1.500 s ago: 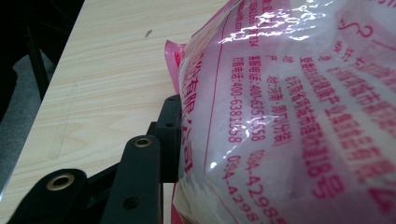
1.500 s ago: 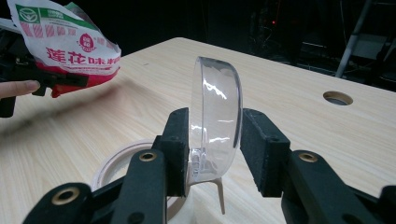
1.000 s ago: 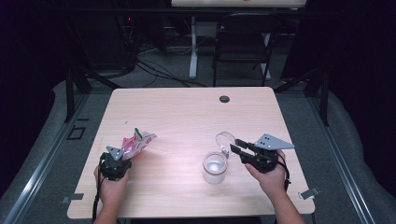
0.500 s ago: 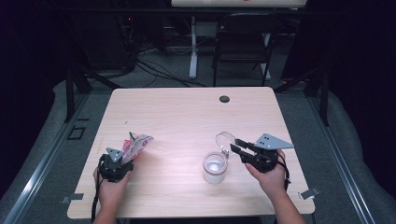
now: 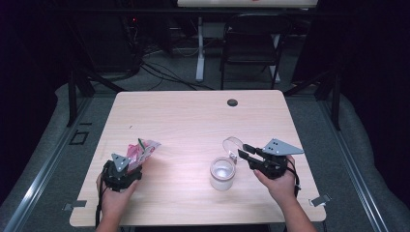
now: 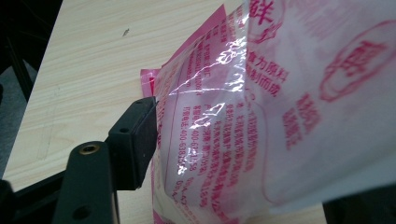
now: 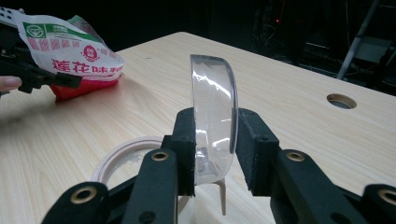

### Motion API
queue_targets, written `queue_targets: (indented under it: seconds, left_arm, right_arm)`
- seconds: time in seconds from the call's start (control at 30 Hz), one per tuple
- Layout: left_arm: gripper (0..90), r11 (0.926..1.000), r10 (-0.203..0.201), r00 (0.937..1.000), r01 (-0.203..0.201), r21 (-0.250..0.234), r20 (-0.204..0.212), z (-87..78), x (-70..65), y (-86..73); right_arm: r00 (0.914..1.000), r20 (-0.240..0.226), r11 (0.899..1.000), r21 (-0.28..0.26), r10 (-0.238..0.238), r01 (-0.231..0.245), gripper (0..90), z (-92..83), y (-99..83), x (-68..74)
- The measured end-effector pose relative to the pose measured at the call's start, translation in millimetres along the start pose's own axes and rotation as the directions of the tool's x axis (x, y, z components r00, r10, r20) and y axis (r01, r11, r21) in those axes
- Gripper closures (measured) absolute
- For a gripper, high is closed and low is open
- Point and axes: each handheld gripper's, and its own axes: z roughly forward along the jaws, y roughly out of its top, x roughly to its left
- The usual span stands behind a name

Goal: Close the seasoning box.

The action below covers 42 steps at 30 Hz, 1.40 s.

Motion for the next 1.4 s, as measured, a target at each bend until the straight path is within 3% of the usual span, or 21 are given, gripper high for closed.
queue_targets:
  seconds: [0.37, 0.57, 0.83, 1.4]
  left_arm:
    - [34.7, 0.9993, -0.001, 0.9998, 0.002, -0.037, 0.020, -10.6, -8.3, 3.5]
    - [32.5, 0.9980, -0.017, 0.9977, 0.021, -0.059, 0.065, -16.9, -14.6, 4.9]
    - [29.8, 0.9960, 0.006, 0.9941, 0.004, -0.089, 0.108, -25.6, -25.7, 7.4]
    - [29.4, 0.9937, 0.087, 0.9817, -0.073, -0.085, 0.169, -28.6, -53.1, 4.8]
  right_arm:
    - [0.9998, 0.003, 1.000, 0.001, -0.022, 0.022, 69.6, 0.1, 0.2, 2.0]
    - [0.9997, 0.003, 1.000, 0.003, -0.022, 0.022, 69.5, 0.1, 0.4, 1.8]
    - [0.9998, 0.004, 1.000, 0.003, -0.022, 0.022, 69.5, 0.2, 0.4, 1.9]
    - [0.9998, 0.004, 1.000, 0.001, -0.022, 0.022, 69.4, 1.1, 0.1, 0.6]
